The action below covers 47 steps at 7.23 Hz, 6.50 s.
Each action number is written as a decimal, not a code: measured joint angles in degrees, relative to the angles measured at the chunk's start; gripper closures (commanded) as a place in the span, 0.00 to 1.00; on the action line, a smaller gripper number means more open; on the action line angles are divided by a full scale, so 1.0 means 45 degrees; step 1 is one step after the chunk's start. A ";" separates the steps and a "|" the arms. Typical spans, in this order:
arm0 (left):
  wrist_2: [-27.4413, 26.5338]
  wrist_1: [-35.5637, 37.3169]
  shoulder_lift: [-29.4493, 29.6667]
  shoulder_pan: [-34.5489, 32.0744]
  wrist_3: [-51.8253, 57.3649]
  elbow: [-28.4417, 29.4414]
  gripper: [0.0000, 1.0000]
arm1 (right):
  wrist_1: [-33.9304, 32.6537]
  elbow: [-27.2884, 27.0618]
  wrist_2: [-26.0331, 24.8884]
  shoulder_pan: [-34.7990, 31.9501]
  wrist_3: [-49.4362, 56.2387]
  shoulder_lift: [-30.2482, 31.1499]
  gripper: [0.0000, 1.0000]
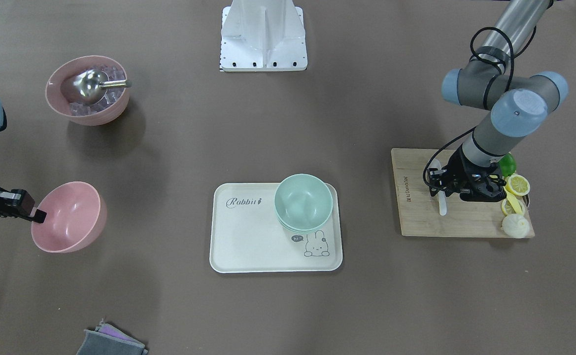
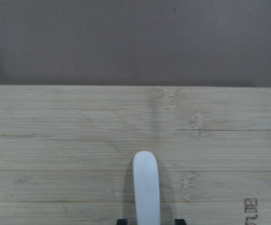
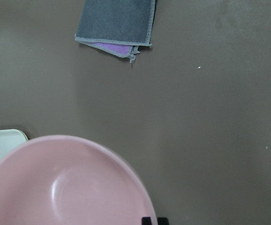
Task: Stack pink bowl on green and place spoon
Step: 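Grasp the white spoon handle with the left gripper while the right gripper holds the bowl, then carry the pink bowl with the right gripper over the green bowl stack, then lower the pink bowl onto the green bowls and open the right gripper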
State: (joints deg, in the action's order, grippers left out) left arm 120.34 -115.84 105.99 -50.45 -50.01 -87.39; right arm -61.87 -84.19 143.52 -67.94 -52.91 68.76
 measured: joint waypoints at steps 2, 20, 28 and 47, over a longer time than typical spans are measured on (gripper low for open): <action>-0.0003 0.0026 -0.0045 0.0038 -0.0056 -0.0141 0.56 | 0.0000 -0.0045 0.0001 0.0013 -0.0012 0.0024 1.00; 0.0859 0.2542 -0.0703 -0.0486 -0.0697 -0.4108 1.00 | 0.0036 -0.0397 -0.1202 0.1697 -0.3162 -0.1943 1.00; 0.0858 0.2469 -0.0653 -0.0840 -0.0652 -0.3792 1.00 | 0.1548 0.1598 -0.6270 0.6195 -0.6584 -0.5797 1.00; 0.0876 0.2540 0.0623 -0.0842 -0.0903 -0.3437 1.00 | 0.1614 0.1260 -0.7050 0.6695 -0.9460 -0.5389 0.00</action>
State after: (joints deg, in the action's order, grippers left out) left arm 124.28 -104.41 108.79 -54.24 -54.07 -102.85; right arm -54.61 -78.52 111.80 -37.81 -95.48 44.51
